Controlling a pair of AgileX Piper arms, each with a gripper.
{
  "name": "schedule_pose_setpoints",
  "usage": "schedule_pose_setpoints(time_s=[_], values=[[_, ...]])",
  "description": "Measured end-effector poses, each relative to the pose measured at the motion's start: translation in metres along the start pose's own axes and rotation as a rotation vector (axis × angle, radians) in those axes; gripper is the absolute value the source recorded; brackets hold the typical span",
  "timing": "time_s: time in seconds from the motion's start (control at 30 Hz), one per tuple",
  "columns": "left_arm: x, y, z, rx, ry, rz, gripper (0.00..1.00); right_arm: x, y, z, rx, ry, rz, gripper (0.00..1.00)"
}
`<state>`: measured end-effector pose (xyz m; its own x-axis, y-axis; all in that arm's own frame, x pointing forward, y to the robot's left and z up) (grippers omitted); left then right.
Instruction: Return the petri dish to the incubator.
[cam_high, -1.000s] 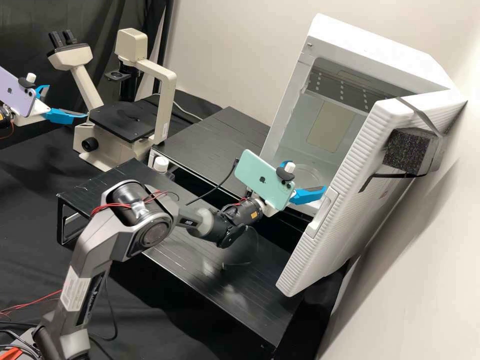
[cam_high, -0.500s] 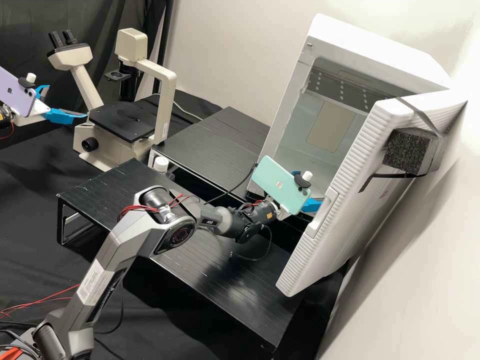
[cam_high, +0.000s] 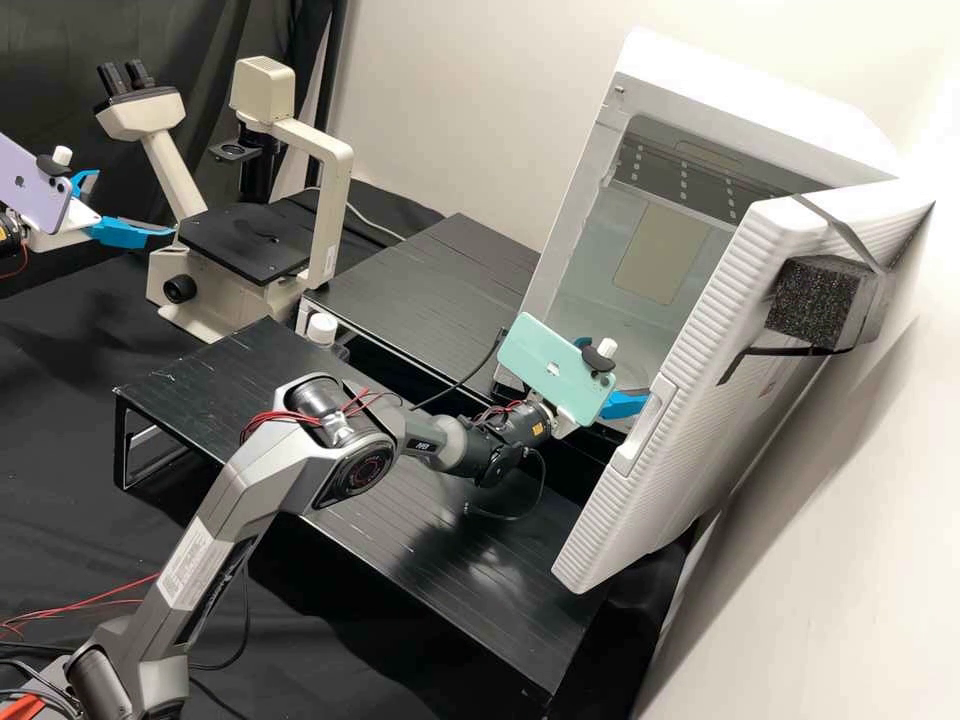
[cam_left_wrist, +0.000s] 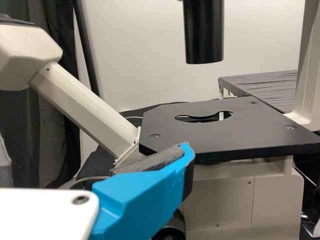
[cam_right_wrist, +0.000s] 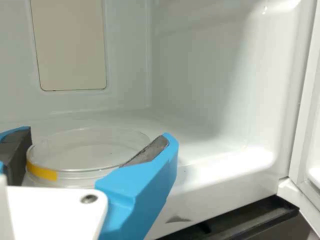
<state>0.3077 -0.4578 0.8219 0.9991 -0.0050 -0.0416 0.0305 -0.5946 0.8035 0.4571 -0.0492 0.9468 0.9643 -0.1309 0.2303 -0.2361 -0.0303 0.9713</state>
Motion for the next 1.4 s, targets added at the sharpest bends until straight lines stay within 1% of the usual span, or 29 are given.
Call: schedule_pose_setpoints(time_s=[0.1, 0.3, 0.4, 0.57, 0.63, 0.67, 0.7, 0.77, 0.83, 0.97, 1.13, 1.23, 1.4], values=[[0.000, 0.000, 0.000, 0.000, 0.000, 0.000, 1.00, 0.000, 0.000, 0.000, -0.007, 0.002, -0.003, 1.00], [0.000, 0.000, 0.000, 0.000, 0.000, 0.000, 1.00, -0.003, -0.002, 0.004, -0.006, -0.001, -0.004, 1.00], [0.000, 0.000, 0.000, 0.000, 0.000, 0.000, 1.00, -0.007, -0.001, 0.009, 0.002, -0.007, -0.001, 1.00], [0.000, 0.000, 0.000, 0.000, 0.000, 0.000, 1.00, -0.021, 0.006, 0.010, -0.008, 0.010, -0.011, 1.00], [0.000, 0.000, 0.000, 0.000, 0.000, 0.000, 1.00, -0.030, 0.009, 0.011, 0.002, 0.014, -0.011, 1.00], [0.000, 0.000, 0.000, 0.000, 0.000, 0.000, 1.00, -0.036, 0.011, 0.011, 0.020, 0.018, -0.004, 1.00], [0.000, 0.000, 0.000, 0.000, 0.000, 0.000, 1.00, -0.039, 0.012, 0.012, 0.024, 0.020, -0.001, 1.00], [0.000, 0.000, 0.000, 0.000, 0.000, 0.000, 1.00, -0.053, 0.016, 0.015, 0.021, 0.020, 0.002, 1.00], [0.000, 0.000, 0.000, 0.000, 0.000, 0.000, 1.00, -0.067, 0.016, 0.018, 0.027, 0.026, -0.002, 1.00], [0.000, 0.000, 0.000, 0.000, 0.000, 0.000, 1.00, -0.096, 0.022, 0.018, 0.048, 0.077, 0.022, 1.00], [0.000, 0.000, 0.000, 0.000, 0.000, 0.000, 1.00, -0.144, 0.026, 0.018, 0.100, 0.156, 0.080, 1.00], [0.000, 0.000, 0.000, 0.000, 0.000, 0.000, 1.00, -0.173, 0.024, 0.018, 0.112, 0.143, 0.087, 1.00], [0.000, 0.000, 0.000, 0.000, 0.000, 0.000, 1.00, -0.224, 0.007, 0.015, 0.131, 0.078, 0.070, 1.00]])
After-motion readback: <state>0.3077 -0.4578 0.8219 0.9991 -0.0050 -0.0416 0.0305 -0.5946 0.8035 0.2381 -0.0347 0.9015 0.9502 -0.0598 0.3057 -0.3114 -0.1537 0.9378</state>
